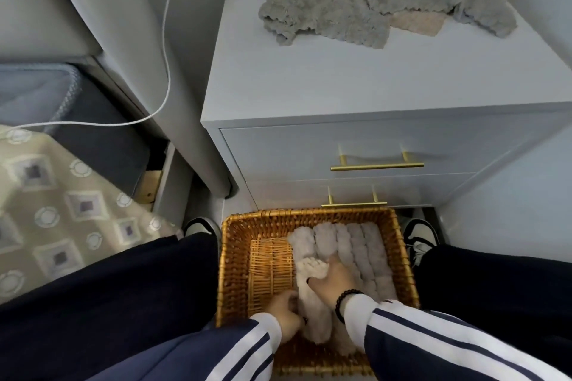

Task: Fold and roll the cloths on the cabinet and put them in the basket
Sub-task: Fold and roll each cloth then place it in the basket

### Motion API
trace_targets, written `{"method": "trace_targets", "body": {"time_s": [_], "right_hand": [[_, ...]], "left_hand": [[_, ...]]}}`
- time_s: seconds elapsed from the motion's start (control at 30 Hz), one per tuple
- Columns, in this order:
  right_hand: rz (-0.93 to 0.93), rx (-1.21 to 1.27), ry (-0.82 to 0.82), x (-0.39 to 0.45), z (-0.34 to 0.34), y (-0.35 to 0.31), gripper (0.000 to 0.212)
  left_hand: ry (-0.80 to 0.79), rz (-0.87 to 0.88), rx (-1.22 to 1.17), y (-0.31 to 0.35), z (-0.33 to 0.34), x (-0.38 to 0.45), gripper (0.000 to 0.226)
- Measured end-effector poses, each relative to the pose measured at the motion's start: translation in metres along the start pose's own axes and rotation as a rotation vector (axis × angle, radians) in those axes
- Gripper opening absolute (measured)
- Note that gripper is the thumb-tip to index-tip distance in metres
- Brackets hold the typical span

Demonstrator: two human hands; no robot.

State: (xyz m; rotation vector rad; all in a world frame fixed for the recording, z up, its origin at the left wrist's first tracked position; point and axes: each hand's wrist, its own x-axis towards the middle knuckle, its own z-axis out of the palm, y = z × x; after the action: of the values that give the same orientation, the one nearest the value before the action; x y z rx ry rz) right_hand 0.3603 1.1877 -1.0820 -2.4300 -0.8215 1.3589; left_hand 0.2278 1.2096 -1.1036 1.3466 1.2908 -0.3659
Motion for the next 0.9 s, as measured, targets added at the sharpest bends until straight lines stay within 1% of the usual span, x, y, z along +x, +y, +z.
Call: {"method": "trace_targets", "body": {"time_s": [0.2,0.27,0.33,0.43,0.53,0.57,0.63,0.7,0.77,0.83,0.9], "right_hand": [[0.063,-0.090,-0.088,0.011,0.036,0.012,0.042],[0.092,-0.098,-0.075,0.013,0.044,0.014,0.043],[0.115,-0.112,-0.044,0.015,0.048,0.015,0.044],[0.123,-0.161,-0.032,0.021,0.052,0.017,0.046],[0.110,-0.236,-0.062,0.026,0.054,0.017,0.047],[0.098,-0.266,-0.082,0.027,0.057,0.018,0.047],[0.067,-0.323,-0.126,0.026,0.061,0.018,0.046],[0.034,-0.353,-0.154,0.024,0.064,0.019,0.043],[0.020,-0.373,-0.159,0.025,0.069,0.021,0.042],[0.043,-0.383,-0.146,0.025,0.069,0.023,0.039],[0.085,-0.373,-0.115,0.029,0.068,0.027,0.038]], "left_hand": [[-0.080,-0.126,0.011,-0.020,0.011,0.011,0.046],[-0.084,-0.145,0.027,-0.020,0.013,0.012,0.037],[-0.098,-0.163,0.020,-0.019,0.015,0.015,0.023],[-0.091,-0.176,0.034,-0.022,0.021,0.025,0.026],[-0.084,-0.146,-0.002,-0.027,0.026,0.029,0.021],[-0.087,-0.130,-0.004,-0.029,0.027,0.030,0.025],[-0.024,-0.117,-0.032,-0.033,0.026,0.035,0.035],[0.095,-0.122,-0.120,-0.039,0.017,0.044,0.032],[0.182,-0.211,-0.327,-0.042,0.000,0.054,0.037],[0.174,-0.329,-0.547,-0.040,-0.014,0.059,0.041],[0.108,-0.375,-0.649,-0.033,-0.019,0.059,0.041]]}}
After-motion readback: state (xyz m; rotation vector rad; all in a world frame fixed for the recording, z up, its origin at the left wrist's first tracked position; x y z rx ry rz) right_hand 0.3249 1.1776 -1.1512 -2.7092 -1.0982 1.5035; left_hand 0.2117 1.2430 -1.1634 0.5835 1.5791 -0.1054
